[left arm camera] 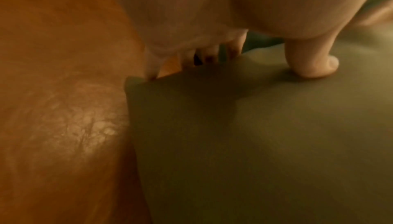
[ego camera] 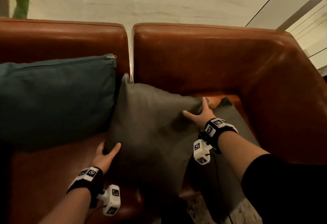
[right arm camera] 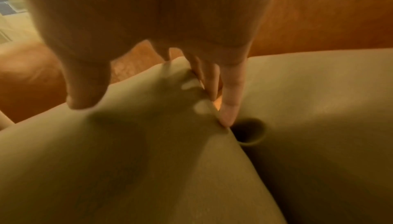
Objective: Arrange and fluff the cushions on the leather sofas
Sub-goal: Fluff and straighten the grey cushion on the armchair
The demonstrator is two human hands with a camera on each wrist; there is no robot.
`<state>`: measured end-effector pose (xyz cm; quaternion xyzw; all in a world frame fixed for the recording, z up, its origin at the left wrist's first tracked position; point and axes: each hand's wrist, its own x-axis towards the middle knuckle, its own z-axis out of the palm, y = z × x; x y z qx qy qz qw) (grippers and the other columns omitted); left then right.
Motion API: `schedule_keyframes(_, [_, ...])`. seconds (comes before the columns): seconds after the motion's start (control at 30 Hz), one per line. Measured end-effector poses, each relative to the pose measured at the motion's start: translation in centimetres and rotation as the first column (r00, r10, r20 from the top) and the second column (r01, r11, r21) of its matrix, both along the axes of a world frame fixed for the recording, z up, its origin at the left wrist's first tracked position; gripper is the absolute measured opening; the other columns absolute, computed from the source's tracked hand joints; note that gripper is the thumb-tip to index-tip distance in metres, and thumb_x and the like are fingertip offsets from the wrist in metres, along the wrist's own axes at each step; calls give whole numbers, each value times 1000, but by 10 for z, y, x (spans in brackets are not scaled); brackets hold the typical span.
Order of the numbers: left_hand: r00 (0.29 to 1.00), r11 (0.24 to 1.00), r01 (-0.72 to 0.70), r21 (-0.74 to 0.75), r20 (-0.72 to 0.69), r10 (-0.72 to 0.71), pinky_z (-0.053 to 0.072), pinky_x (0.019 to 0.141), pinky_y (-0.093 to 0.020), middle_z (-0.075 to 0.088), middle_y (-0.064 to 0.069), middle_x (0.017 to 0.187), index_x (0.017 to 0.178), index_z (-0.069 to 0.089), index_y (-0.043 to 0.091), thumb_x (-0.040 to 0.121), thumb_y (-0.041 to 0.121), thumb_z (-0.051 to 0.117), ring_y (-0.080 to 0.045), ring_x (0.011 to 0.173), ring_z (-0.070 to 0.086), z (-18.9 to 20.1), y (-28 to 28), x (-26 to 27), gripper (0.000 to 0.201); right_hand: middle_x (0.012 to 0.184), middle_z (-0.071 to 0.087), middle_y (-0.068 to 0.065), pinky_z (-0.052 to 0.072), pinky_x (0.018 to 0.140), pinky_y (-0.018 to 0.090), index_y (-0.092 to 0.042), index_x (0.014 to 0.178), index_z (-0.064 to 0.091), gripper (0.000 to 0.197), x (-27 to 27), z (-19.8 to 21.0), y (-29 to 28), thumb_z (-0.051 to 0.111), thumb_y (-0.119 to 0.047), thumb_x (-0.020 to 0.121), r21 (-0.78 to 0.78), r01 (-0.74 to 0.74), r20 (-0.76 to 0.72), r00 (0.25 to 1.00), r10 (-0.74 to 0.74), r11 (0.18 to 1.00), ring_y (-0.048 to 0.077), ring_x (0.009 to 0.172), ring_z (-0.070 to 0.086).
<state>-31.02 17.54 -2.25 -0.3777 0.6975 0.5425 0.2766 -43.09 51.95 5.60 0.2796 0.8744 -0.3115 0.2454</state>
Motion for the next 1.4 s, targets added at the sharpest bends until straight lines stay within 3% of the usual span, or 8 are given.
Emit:
schedule_keyframes(0.23, [970, 958, 92, -270, -192, -147, 44, 87, -31, 67, -5, 111, 104, 67, 24, 69, 37, 83, -24, 102, 62, 65, 43, 1, 41, 155, 31, 2, 54, 90, 53, -49, 149, 3, 122, -2, -19, 66, 88, -25, 64, -271, 132, 49, 991, -123, 953, 34, 132, 44])
schedule_keyframes(0.43, [885, 771, 94, -630, -302, -354, 46, 89, -43, 44, 3, 91, 105, 66, 28, 55, 59, 82, -23, 93, 53, 181, 103, -35, 61, 148, 41, 0, 57, 72, 55, -51, 144, 20, 104, -6, -3, 114, 73, 7, 75, -603, 327, 111, 938, -330, 728, 35, 121, 52])
schedule_keyframes(0.63, [694, 548, 8, -837, -390, -605, 36, 99, -48, 39, 7, 93, 116, 64, 31, 61, 56, 79, -21, 97, 47, 256, 166, -92, 62, 125, 54, 9, 58, 71, 50, -46, 144, 19, 84, -46, 36, 130, 51, 7, 87, -646, 373, 95, 905, -414, 666, 33, 96, 62])
schedule_keyframes(0.87, [533, 464, 186, -866, -307, -788, 32, 103, -57, 48, 4, 111, 106, 64, 38, 90, 37, 53, -25, 114, 43, 207, 252, -164, 19, 128, 60, 8, 57, 83, 49, -41, 125, 37, 84, -59, 43, 144, 82, -21, 58, -486, 140, -230, 932, -281, 863, 28, 103, 66])
schedule_keyframes(1.0, [610, 371, 380, -847, -72, -789, 10, 115, -61, 0, 1, 161, 148, 17, 40, 90, 53, 49, -32, 147, 5, 164, 259, -185, 67, 158, 26, -2, 34, 113, 46, -47, 147, -1, 132, -58, 44, 160, 86, -55, 49, -424, 50, -289, 939, -187, 904, 19, 141, 32])
schedule_keyframes(1.1, [626, 350, 493, -797, 45, -778, 6, 116, -62, -10, 6, 162, 151, 1, 41, 89, 66, 38, -30, 149, -7, 147, 246, -192, 77, 157, 29, -4, 40, 109, 52, -49, 147, -5, 118, -68, 47, 164, 77, -59, 63, -396, 53, -232, 960, -156, 917, 26, 140, 36])
schedule_keyframes(1.27, [575, 441, 334, -833, -191, -796, 13, 117, -54, 20, -1, 159, 148, 26, 32, 91, 48, 48, -32, 146, 14, 143, 233, -181, 64, 150, 43, 0, 43, 106, 43, -43, 151, 8, 89, -64, 52, 180, 68, -40, 85, -257, 0, -286, 955, -76, 967, 23, 129, 50])
schedule_keyframes(1.4, [433, 453, 199, -869, -337, -836, 42, 95, -43, 52, -5, 120, 116, 55, 23, 82, 37, 52, -31, 112, 45, 130, 240, -131, 37, 134, 58, 3, 44, 97, 30, -27, 143, 40, 63, -17, 29, 227, 66, -37, 87, -102, 61, -196, 977, -80, 993, 22, 118, 57])
